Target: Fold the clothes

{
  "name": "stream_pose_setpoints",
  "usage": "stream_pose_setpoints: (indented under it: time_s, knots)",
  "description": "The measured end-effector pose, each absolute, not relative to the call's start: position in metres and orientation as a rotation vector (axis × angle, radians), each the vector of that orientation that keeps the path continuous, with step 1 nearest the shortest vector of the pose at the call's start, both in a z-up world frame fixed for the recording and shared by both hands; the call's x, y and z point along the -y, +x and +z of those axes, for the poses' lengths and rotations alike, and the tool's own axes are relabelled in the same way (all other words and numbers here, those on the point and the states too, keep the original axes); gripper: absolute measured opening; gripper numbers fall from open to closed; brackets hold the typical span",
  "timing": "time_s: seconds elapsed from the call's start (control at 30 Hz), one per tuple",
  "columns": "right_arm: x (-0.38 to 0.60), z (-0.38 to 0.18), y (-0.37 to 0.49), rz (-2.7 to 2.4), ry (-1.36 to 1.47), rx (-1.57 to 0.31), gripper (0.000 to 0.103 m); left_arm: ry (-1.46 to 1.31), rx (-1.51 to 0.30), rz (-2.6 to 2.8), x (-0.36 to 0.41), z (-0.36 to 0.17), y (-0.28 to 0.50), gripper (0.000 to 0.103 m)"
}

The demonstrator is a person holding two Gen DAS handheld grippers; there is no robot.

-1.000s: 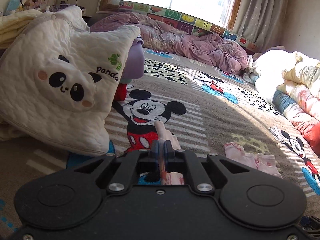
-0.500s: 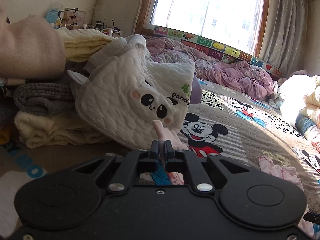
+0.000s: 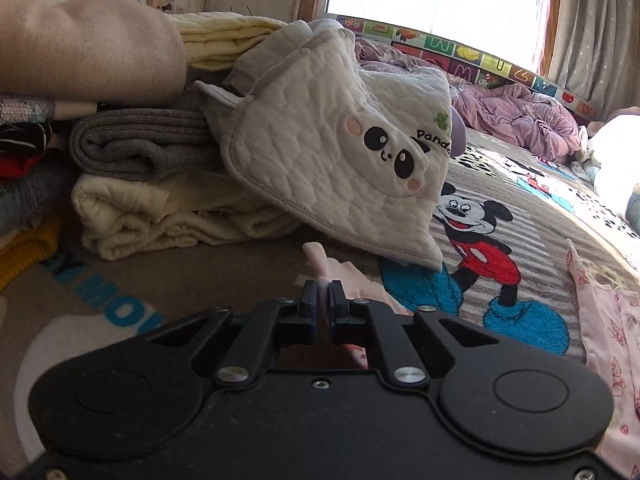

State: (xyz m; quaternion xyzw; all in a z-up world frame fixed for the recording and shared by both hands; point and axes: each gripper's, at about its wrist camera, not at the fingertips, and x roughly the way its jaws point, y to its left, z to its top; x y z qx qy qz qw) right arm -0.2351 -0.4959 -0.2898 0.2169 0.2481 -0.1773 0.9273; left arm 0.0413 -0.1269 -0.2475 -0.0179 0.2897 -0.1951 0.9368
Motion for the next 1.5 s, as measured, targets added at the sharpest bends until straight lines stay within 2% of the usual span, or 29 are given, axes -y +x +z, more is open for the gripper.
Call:
stream_pose_setpoints:
  time_s: [0.2, 0.4, 0.6, 0.73, 0.77, 0.83, 0.97, 1.1, 1.37, 1.43, 1.5]
  knots:
    - [0.495, -0.29, -0.234, -0.365, 0.437, -0.513, 0.094, -0.046, -0.716, -0.353, 0.12, -0.268, 0.055, 0.007]
    - [0.496, -0.29, -0.234, -0.364, 0.436, -0.512, 0.094, -0.043, -0.722, -0.262, 0.118, -0.26, 0.052, 0.028]
    - [0.496, -0.29, -0.234, -0.363, 0.443, -0.506, 0.094, -0.018, -0.6, -0.329, 0.134, -0.241, 0.035, 0.026]
    - [0.495, -0.29, -0.235, -0.364, 0.442, -0.506, 0.094, 0.006, -0.691, -0.368, 0.15, -0.262, 0.053, 0.027]
    - [0.495, -0.29, -0.235, -0.364, 0.442, -0.506, 0.094, 0.004, -0.736, -0.319, 0.15, -0.267, 0.061, 0.02]
    - [0.498, -0.289, -0.239, -0.367, 0.464, -0.491, 0.093, -0.093, -0.738, -0.301, 0.142, -0.261, 0.066, 0.019]
    - [0.504, -0.286, -0.247, -0.372, 0.51, -0.459, 0.081, -0.142, -0.694, -0.353, 0.153, -0.244, 0.058, 0.021]
    - [0.502, -0.28, -0.248, -0.37, 0.493, -0.457, 0.072, -0.191, -0.749, -0.434, 0.182, -0.25, 0.057, 0.025]
    - [0.52, -0.263, -0.225, -0.387, 0.456, -0.424, 0.069, -0.257, -0.79, -0.515, 0.22, -0.251, 0.062, 0.025]
    - [0.53, -0.26, -0.214, -0.39, 0.444, -0.419, 0.065, -0.279, -0.797, -0.521, 0.223, -0.251, 0.068, 0.025]
    - [0.542, -0.257, -0.197, -0.384, 0.432, -0.439, 0.057, -0.306, -0.808, -0.526, 0.224, -0.251, 0.075, 0.025]
